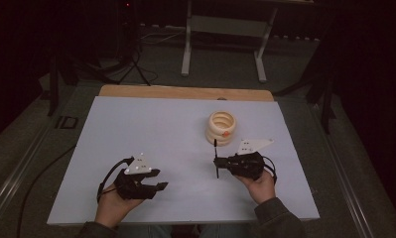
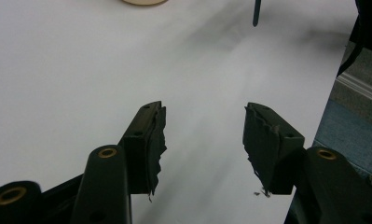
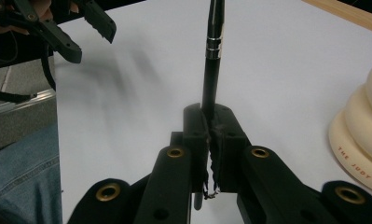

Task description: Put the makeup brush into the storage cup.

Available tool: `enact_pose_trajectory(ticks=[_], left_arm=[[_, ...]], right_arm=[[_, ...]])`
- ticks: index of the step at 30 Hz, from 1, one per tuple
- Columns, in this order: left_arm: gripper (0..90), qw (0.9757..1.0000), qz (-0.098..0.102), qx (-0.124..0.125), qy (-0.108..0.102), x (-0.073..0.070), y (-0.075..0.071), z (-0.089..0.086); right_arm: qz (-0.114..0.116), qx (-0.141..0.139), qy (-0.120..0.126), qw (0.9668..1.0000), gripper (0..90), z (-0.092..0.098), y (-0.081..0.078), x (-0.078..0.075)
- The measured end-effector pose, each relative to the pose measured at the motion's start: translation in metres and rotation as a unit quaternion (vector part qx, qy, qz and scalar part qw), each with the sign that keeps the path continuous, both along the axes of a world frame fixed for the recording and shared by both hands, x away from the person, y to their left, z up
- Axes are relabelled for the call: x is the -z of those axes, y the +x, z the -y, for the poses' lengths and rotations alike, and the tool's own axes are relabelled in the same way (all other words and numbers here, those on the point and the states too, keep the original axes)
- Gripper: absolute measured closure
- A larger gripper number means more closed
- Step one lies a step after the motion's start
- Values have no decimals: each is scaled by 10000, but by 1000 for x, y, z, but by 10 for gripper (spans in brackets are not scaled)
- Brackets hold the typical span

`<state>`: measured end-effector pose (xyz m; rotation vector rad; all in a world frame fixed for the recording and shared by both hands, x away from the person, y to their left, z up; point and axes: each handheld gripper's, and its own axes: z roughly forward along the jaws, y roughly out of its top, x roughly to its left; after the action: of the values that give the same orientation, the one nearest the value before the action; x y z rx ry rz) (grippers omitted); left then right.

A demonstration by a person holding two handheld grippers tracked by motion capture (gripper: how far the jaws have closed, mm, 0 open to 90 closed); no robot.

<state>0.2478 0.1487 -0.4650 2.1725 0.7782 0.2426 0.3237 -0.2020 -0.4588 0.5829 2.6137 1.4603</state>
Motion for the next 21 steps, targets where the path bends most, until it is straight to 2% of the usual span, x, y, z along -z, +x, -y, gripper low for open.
enact_pose_trajectory(ticks=[10, 21], left_arm=[[462, 9999, 25, -113, 60, 3, 0, -6], [440, 9997, 48, -219, 72, 3, 1, -12]], right_arm=[[-38, 134, 111, 9998, 855, 6, 8, -10], [99, 351, 176, 9992, 855, 12, 27, -39]])
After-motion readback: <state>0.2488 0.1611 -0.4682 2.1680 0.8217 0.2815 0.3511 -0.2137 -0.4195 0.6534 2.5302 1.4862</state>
